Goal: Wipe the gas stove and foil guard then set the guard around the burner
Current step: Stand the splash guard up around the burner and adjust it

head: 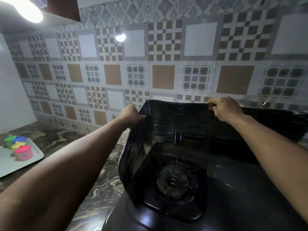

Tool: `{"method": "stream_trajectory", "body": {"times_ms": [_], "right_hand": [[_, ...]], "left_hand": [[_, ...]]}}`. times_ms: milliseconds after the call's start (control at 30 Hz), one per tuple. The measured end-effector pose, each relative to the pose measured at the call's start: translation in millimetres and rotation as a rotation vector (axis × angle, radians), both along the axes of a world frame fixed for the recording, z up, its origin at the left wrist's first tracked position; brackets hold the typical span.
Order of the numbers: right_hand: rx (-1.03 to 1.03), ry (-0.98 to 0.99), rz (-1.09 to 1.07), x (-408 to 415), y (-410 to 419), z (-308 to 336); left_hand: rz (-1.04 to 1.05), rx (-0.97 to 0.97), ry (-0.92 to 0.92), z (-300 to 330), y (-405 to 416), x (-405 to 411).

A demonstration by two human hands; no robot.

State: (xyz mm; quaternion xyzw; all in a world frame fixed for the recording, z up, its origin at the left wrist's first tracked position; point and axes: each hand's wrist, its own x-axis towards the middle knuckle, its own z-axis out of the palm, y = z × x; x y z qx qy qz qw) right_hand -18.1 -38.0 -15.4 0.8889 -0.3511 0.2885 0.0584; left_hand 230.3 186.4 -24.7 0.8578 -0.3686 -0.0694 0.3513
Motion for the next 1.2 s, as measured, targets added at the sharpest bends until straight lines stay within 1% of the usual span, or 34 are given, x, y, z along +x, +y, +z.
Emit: {"method": "stream_trajectory", "body": {"times_ms": [100, 200, 333, 400, 533, 667, 733, 800, 867, 1200], "right_hand": [[0.015, 0.021, -0.013, -9.4, -15.0, -7.0], [0.047, 0.041, -0.025, -15.2, -28.7, -15.4], [0.091, 0.048, -0.038, -16.1, -42.3, -29.5], [0.126, 0.062, -0.053, -14.7, -47.0, -37.6], [0.193, 0.069, -0.094, -11.3, -59.0, -51.2], [0.200, 0.084, -0.129, -6.7, -62.4, -57.6], [0.203, 0.081, -0.146, -4.9, -61.7, -58.1], [0.207, 0.077, -0.150, -2.6, -61.7, -58.3], [0.209, 0.082, -0.147, 0.0, -60.5, -57.7], [0.215, 0.094, -0.162, 2.2, -52.2, -55.1]], "left_hand": [[-0.032, 0.003, 0.020, -3.3, -23.1, -3.2], [-0.056, 0.041, -0.006, -6.4, -43.0, -5.9], [-0.033, 0.061, -0.017, -13.2, -63.2, -4.2], [-0.033, 0.047, 0.011, -17.0, -69.0, -3.0], [-0.116, 0.087, 0.196, -16.6, -63.4, -0.1], [-0.180, 0.265, 0.320, -17.0, -38.4, 8.1], [-0.221, 0.311, 0.441, -19.0, -29.4, 11.3], [-0.228, 0.307, 0.545, -18.8, -24.8, 10.0], [-0.237, 0.280, 0.600, -18.4, -26.8, 7.3], [-0.172, 0.253, 0.476, -14.4, -28.0, -5.8]]}}
